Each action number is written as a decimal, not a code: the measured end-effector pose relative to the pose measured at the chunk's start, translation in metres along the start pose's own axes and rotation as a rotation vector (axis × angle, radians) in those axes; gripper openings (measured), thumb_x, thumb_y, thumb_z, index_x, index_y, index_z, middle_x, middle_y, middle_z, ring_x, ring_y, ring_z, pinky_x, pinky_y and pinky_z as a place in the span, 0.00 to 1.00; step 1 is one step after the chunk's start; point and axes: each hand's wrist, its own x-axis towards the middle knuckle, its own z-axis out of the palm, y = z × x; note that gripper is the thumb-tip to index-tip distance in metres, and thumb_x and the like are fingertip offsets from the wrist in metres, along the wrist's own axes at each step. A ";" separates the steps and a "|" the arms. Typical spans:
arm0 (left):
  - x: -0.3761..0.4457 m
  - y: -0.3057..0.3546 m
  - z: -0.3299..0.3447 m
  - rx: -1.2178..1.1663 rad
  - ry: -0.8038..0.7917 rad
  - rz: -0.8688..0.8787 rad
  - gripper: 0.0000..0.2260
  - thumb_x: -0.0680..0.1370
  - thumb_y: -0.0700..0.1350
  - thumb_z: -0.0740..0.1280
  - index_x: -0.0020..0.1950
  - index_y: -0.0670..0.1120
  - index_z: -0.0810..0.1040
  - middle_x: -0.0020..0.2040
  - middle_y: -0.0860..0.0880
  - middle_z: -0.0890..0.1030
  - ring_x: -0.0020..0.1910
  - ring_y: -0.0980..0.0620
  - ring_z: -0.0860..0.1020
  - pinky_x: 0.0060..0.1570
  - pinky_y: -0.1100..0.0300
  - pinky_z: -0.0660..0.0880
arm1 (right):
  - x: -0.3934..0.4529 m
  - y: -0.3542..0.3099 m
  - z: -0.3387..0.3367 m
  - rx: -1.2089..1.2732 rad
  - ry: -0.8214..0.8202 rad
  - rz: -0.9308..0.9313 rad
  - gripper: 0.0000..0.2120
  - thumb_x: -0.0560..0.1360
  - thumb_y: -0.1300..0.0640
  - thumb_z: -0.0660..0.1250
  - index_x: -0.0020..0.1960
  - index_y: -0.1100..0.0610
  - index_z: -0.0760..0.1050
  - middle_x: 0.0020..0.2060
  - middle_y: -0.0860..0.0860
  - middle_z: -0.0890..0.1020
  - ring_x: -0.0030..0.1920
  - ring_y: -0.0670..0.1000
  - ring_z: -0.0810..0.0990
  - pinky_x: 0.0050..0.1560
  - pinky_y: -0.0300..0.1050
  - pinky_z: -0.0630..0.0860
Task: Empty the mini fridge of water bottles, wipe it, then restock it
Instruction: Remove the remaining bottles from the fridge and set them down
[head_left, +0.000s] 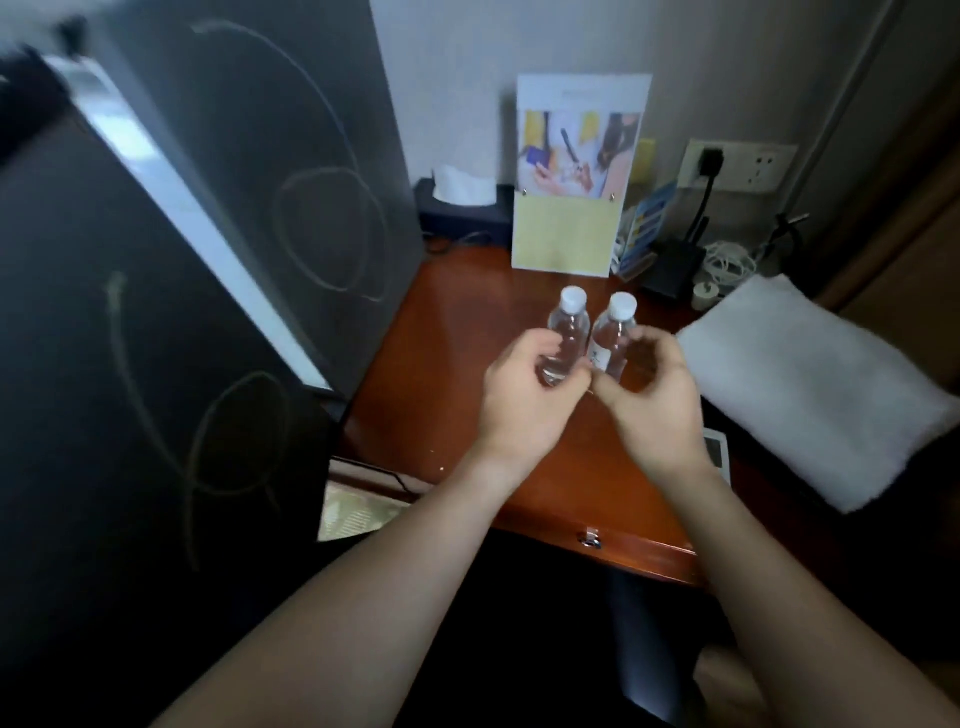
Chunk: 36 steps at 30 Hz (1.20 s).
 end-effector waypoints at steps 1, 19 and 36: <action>-0.006 0.020 -0.016 -0.008 0.025 0.007 0.12 0.71 0.46 0.77 0.51 0.48 0.82 0.45 0.56 0.83 0.44 0.62 0.79 0.47 0.77 0.70 | -0.007 -0.024 -0.006 0.010 -0.022 -0.038 0.17 0.66 0.48 0.76 0.51 0.42 0.73 0.45 0.33 0.81 0.46 0.33 0.79 0.46 0.25 0.71; -0.281 0.196 -0.374 0.285 0.751 0.120 0.12 0.72 0.52 0.70 0.53 0.48 0.81 0.46 0.56 0.82 0.48 0.61 0.79 0.51 0.71 0.72 | -0.275 -0.343 0.068 0.396 -0.802 -0.524 0.16 0.67 0.47 0.74 0.53 0.41 0.76 0.43 0.45 0.83 0.46 0.48 0.83 0.47 0.39 0.77; -0.454 0.091 -0.711 0.343 1.222 -0.083 0.10 0.70 0.55 0.71 0.49 0.54 0.78 0.46 0.56 0.82 0.49 0.52 0.81 0.53 0.53 0.78 | -0.558 -0.497 0.342 0.421 -1.182 -0.614 0.18 0.69 0.57 0.78 0.56 0.52 0.76 0.45 0.45 0.81 0.48 0.42 0.79 0.51 0.37 0.74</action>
